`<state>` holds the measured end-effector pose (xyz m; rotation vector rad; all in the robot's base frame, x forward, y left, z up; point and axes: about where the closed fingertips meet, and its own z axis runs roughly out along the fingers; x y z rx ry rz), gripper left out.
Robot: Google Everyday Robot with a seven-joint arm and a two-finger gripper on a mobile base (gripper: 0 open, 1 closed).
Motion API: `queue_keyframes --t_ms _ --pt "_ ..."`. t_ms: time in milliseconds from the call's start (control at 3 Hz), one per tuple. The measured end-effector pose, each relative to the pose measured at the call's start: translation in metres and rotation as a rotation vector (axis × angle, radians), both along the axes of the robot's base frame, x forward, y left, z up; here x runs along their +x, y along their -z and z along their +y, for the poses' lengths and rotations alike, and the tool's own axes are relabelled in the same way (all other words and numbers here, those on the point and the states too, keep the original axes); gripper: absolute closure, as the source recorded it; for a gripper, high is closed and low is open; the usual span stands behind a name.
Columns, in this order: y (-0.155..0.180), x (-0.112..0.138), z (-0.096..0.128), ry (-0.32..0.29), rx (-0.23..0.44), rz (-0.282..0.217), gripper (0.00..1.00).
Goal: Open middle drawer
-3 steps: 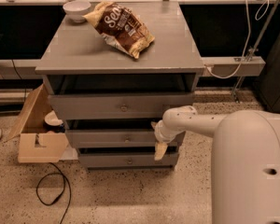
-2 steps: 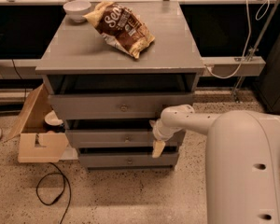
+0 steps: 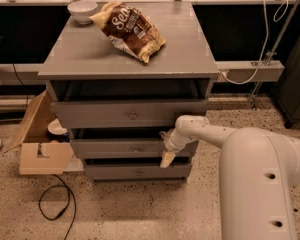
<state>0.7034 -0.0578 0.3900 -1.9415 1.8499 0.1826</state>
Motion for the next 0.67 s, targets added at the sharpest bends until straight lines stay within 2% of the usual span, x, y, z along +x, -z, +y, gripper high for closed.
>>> queue_keyframes --t_ms 333,667 --pt "0.0023 -0.0114 -0.0079 -0.004 0.053 0.018 0.37" --pt "-0.0037 -0.0132 -0.0076 -0.005 0.058 0.021 0.60"
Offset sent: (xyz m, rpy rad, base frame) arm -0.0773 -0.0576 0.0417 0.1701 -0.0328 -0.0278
